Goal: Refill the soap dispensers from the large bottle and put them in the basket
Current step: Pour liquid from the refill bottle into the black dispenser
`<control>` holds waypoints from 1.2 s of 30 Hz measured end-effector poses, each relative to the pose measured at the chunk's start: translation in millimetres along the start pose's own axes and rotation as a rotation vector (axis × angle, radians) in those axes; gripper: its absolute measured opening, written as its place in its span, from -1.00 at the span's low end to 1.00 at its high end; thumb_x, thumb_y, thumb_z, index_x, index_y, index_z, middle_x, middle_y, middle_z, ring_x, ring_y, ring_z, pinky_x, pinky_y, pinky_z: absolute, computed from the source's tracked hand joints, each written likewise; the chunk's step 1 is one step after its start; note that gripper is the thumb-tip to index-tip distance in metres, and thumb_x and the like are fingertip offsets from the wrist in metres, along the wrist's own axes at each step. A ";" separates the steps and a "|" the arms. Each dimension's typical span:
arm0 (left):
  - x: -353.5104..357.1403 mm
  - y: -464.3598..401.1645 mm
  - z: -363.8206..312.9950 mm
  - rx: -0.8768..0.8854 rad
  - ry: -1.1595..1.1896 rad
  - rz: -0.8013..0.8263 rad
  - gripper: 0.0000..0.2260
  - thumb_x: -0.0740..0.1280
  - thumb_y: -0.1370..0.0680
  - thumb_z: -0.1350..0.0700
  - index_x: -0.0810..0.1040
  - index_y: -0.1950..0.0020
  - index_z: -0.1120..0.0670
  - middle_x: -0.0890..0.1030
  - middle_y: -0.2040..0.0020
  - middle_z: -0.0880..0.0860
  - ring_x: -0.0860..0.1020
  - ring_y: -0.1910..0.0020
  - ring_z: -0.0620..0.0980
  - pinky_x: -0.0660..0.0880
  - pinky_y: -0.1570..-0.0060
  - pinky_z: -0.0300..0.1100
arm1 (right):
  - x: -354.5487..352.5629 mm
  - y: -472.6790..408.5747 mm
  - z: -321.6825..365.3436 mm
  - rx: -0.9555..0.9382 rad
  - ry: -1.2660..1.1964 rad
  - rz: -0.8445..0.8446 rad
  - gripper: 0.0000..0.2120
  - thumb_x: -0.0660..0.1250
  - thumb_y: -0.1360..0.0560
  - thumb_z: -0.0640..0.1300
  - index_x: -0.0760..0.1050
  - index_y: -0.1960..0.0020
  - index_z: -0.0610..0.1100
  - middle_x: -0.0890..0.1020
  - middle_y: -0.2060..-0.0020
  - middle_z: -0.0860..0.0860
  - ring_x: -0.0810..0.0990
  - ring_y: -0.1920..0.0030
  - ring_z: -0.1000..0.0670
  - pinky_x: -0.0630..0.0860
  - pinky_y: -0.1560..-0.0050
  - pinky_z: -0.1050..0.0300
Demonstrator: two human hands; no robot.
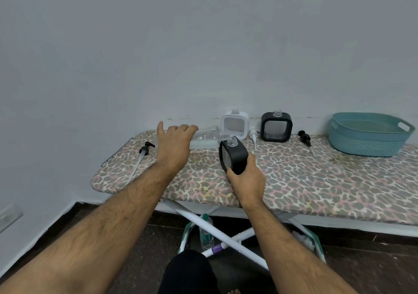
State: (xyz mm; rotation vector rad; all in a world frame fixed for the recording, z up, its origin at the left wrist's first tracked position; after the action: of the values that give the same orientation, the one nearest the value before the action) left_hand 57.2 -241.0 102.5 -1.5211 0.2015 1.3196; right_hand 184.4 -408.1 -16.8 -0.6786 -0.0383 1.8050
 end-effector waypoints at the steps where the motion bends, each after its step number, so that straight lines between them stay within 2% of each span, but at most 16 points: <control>1: -0.5 0.3 0.1 -0.001 0.000 -0.002 -0.45 0.49 -0.42 0.25 0.46 -0.33 -0.11 0.61 -0.19 -0.06 0.57 -0.16 0.08 0.07 -0.42 0.30 | -0.2 0.2 0.1 -0.002 0.001 0.001 -0.63 0.46 -0.42 0.01 0.40 -0.15 0.02 0.60 0.18 0.14 0.56 0.20 0.06 0.41 0.22 0.22; 15: -2.6 0.6 -1.4 0.000 0.002 -0.011 -0.46 0.48 -0.43 0.25 0.46 -0.33 -0.10 0.61 -0.19 -0.06 0.57 -0.16 0.07 0.07 -0.43 0.29 | -0.3 -0.4 -1.0 0.002 0.013 -0.008 -0.60 0.46 -0.42 0.02 0.39 -0.17 0.02 0.63 0.13 0.11 0.59 0.17 0.03 0.49 0.19 0.19; 20: -4.4 0.3 -1.7 -0.002 0.008 -0.005 -0.45 0.47 -0.43 0.27 0.45 -0.35 -0.10 0.60 -0.21 -0.06 0.56 -0.18 0.07 0.06 -0.44 0.29 | 0.5 -0.5 -2.0 0.008 0.022 -0.010 -0.59 0.46 -0.42 0.03 0.38 -0.18 0.04 0.64 0.11 0.10 0.59 0.12 0.00 0.57 0.09 0.09; 26: -4.3 0.2 -1.5 -0.002 0.014 -0.001 -0.46 0.46 -0.44 0.27 0.45 -0.34 -0.10 0.60 -0.21 -0.07 0.55 -0.19 0.07 0.04 -0.44 0.29 | -0.4 0.0 -1.1 0.008 0.006 -0.008 -0.59 0.47 -0.43 0.01 0.39 -0.19 0.03 0.63 0.13 0.12 0.60 0.17 0.06 0.46 0.21 0.23; 30: -3.9 0.0 -1.9 -0.004 0.017 0.009 -0.46 0.44 -0.46 0.27 0.43 -0.36 -0.10 0.58 -0.24 -0.07 0.54 -0.22 0.06 0.03 -0.45 0.29 | -0.3 -0.1 -1.0 0.008 0.017 -0.017 -0.59 0.47 -0.42 0.03 0.38 -0.18 0.04 0.64 0.14 0.10 0.61 0.17 0.03 0.57 0.16 0.14; 36: -4.1 -0.2 -1.7 -0.004 0.016 0.009 -0.45 0.45 -0.45 0.26 0.43 -0.36 -0.11 0.59 -0.23 -0.07 0.54 -0.21 0.06 0.03 -0.45 0.29 | -0.3 -0.2 -1.2 0.004 0.012 -0.020 -0.60 0.47 -0.42 0.02 0.39 -0.18 0.03 0.64 0.14 0.11 0.61 0.17 0.04 0.60 0.13 0.11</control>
State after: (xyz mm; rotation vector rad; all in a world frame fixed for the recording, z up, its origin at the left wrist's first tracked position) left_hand 56.9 -244.2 105.5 -1.5365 0.2159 1.3163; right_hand 185.2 -408.7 -17.6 -0.6839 -0.0336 1.7817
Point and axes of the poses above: each hand's wrist, its own y-axis away from the middle knuckle, its own x-axis out of the palm, z = x × y, the point moved 10 cm from there along -y, towards the middle knuckle
